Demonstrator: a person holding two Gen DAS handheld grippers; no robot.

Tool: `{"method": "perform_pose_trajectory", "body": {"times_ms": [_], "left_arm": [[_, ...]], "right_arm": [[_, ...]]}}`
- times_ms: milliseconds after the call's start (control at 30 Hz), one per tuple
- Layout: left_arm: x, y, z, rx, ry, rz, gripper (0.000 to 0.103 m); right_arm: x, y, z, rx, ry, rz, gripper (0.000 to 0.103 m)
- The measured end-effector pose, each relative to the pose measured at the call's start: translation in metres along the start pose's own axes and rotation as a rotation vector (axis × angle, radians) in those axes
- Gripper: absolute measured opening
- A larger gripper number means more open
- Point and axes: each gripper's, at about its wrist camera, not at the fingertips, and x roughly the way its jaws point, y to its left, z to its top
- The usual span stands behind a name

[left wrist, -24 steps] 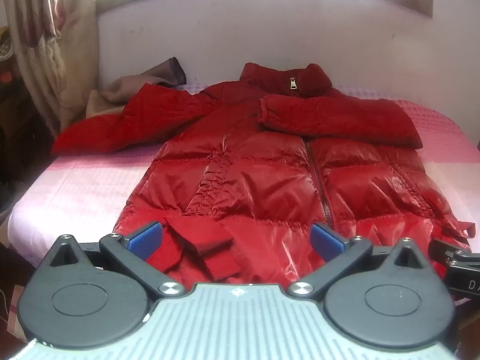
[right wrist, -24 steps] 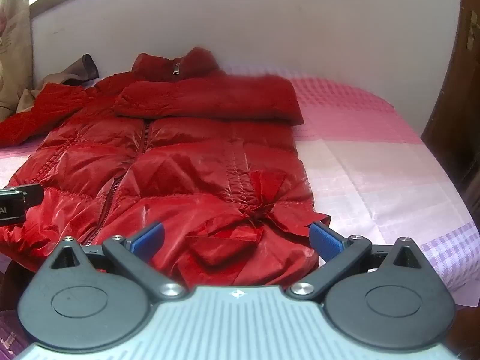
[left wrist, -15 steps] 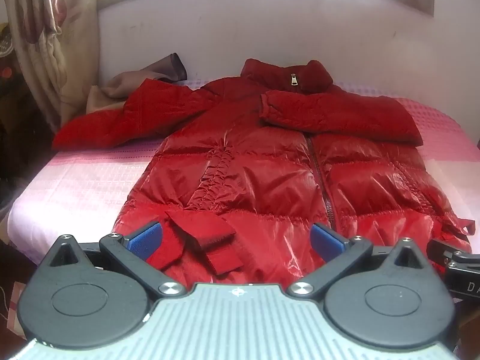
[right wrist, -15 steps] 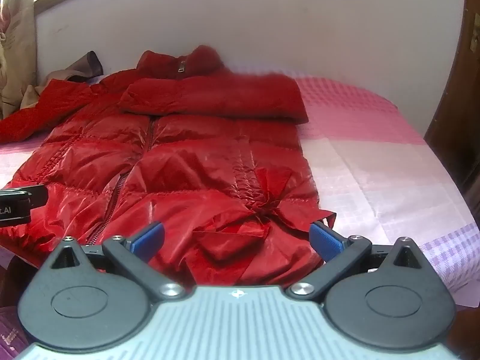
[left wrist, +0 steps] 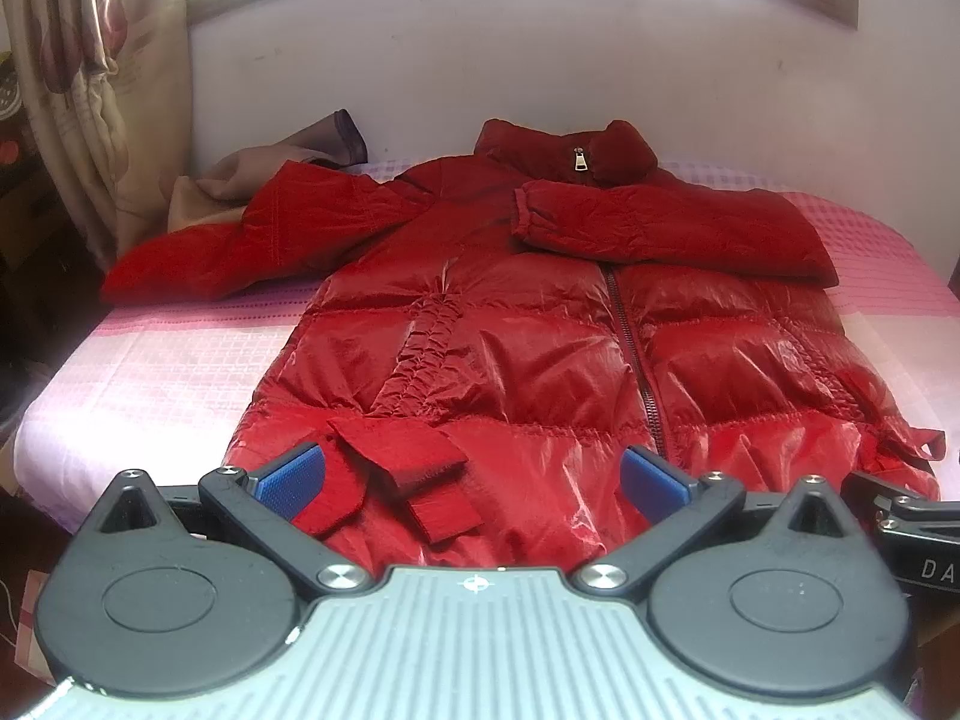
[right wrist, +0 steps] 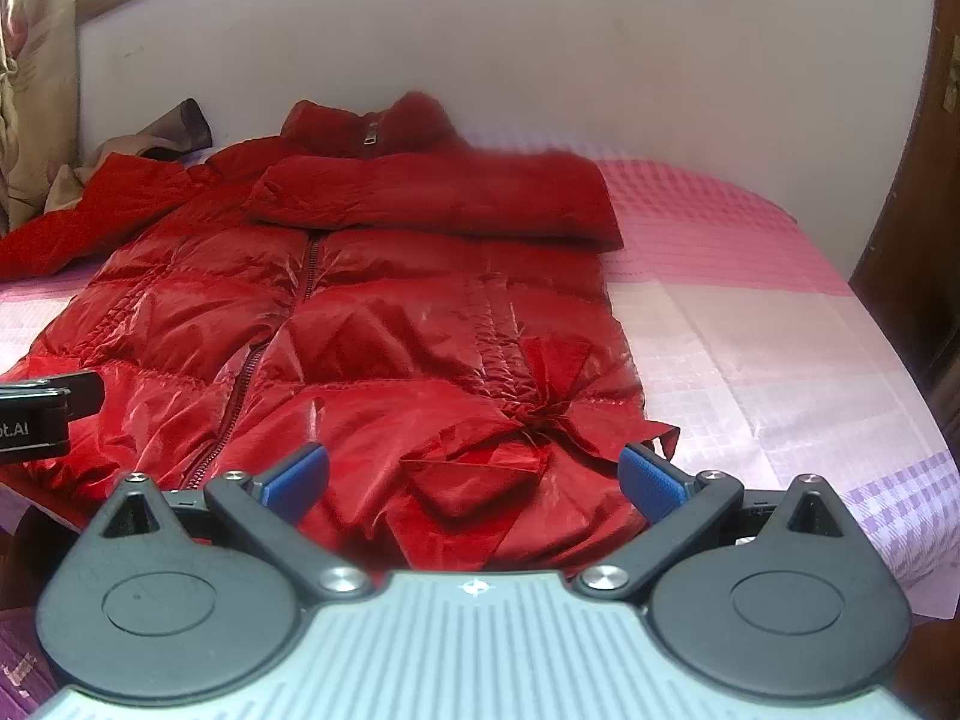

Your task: Fold large clothes

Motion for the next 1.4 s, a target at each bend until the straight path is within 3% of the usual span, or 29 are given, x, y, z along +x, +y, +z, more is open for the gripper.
{"method": "perform_pose_trajectory", "body": {"times_ms": [800,1400], "left_arm": [[0.006,0.009,-0.002,0.007,0.006,0.006,0.103],[0.029,0.028,0.014,-0.015,0.003,0.013,0.103]], "right_arm": [[0.008,0.014,0.003,-0.031,0.015,0.002,0.103],[0.029,0.048,0.042,-0.146,-0.01,0.053,0.103]]}}
